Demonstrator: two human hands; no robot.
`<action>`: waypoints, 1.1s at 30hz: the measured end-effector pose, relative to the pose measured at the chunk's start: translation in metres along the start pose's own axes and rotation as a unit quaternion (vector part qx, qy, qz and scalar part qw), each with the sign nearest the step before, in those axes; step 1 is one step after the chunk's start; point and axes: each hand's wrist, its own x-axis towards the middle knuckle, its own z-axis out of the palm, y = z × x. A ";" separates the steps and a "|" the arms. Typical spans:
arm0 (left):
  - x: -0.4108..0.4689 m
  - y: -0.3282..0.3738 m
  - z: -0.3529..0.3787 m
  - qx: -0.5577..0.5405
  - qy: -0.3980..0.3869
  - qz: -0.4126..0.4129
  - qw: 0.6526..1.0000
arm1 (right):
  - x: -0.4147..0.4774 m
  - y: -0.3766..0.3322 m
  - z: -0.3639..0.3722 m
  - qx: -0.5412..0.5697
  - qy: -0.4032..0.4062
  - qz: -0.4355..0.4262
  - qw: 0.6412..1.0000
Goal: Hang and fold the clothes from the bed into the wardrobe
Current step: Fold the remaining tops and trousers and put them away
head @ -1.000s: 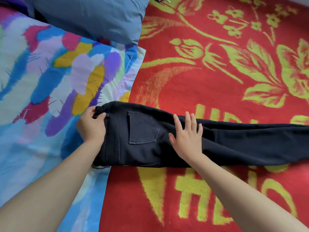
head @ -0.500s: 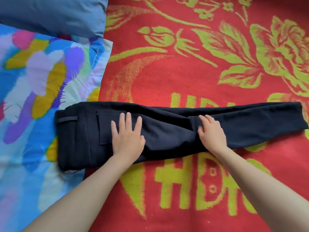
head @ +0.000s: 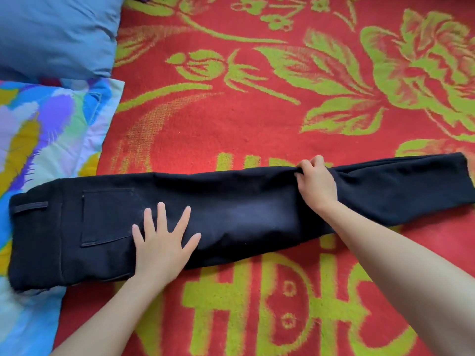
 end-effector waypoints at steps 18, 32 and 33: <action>0.034 0.273 0.014 0.015 -0.020 0.151 0.988 | -0.006 0.288 -0.070 0.095 -0.001 0.272 0.958; 0.059 0.299 -0.007 -0.082 -0.197 0.062 0.975 | 0.030 0.350 -0.079 0.128 0.009 0.399 0.908; 0.060 0.300 -0.010 -0.089 -0.206 0.056 0.973 | 0.031 0.350 -0.080 0.112 0.015 0.389 0.914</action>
